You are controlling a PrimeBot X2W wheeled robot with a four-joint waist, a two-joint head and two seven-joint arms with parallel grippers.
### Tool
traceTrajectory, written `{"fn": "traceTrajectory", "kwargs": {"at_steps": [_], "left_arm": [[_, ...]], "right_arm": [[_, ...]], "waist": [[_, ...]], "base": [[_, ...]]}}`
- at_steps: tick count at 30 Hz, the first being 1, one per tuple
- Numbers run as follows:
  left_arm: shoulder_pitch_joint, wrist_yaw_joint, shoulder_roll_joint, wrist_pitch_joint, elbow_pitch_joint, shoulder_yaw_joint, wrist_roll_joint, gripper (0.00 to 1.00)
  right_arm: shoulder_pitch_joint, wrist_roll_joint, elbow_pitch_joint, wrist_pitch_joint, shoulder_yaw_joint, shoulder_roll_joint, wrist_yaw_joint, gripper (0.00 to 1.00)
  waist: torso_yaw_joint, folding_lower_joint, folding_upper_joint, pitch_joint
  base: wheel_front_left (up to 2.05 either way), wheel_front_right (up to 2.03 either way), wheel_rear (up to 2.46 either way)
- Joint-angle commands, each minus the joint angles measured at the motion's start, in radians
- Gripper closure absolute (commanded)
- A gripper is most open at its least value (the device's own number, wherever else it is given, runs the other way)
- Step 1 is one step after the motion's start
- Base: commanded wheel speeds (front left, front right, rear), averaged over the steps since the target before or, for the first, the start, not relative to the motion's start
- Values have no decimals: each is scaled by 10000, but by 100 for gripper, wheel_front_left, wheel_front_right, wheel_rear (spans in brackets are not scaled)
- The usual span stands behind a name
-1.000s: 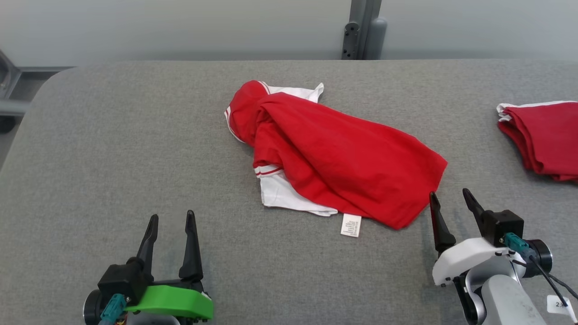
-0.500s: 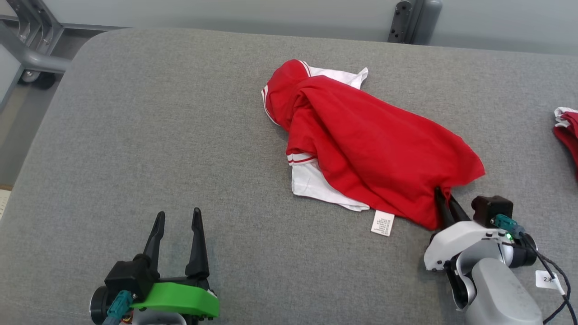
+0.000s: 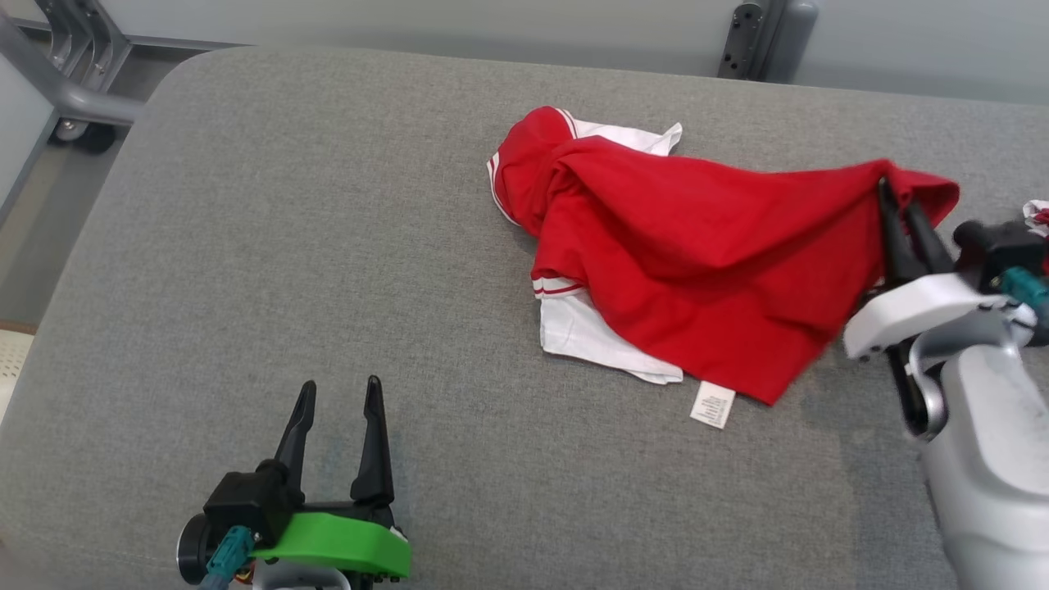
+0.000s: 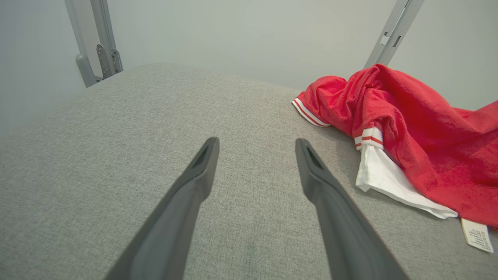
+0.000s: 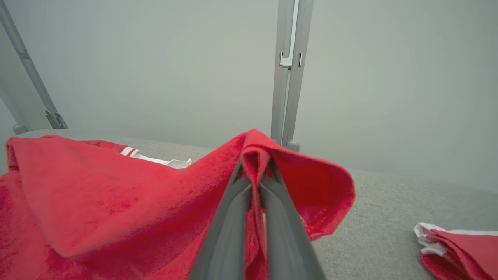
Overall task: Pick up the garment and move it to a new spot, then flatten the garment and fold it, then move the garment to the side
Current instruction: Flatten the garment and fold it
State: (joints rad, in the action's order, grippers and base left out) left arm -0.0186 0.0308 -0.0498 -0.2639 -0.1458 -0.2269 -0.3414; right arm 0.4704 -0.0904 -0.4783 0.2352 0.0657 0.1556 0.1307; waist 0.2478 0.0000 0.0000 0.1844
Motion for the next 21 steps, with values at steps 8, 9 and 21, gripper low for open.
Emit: {"fn": "traceTrajectory", "kwargs": {"at_steps": [8,9,21], "left_arm": [[-462,13,-15,-3,66,-228,-125,0],[-521,5,-13,-3,58,-248,-143,0],[-852,104,-14,-3,180,-565,-172,0]], "right_arm": [[2173,794,-1147,-1089,-2,1848,-1,100],[2465,825,-1411,-1204,-20,1995,-1,100],[4572,1771,-4341,-945,830,2514,-1,0]], "waist": [[650,0,0,695],[717,0,0,790],[911,0,0,1568]], "base": [[0,0,0],[0,0,0],[0,0,0]]}}
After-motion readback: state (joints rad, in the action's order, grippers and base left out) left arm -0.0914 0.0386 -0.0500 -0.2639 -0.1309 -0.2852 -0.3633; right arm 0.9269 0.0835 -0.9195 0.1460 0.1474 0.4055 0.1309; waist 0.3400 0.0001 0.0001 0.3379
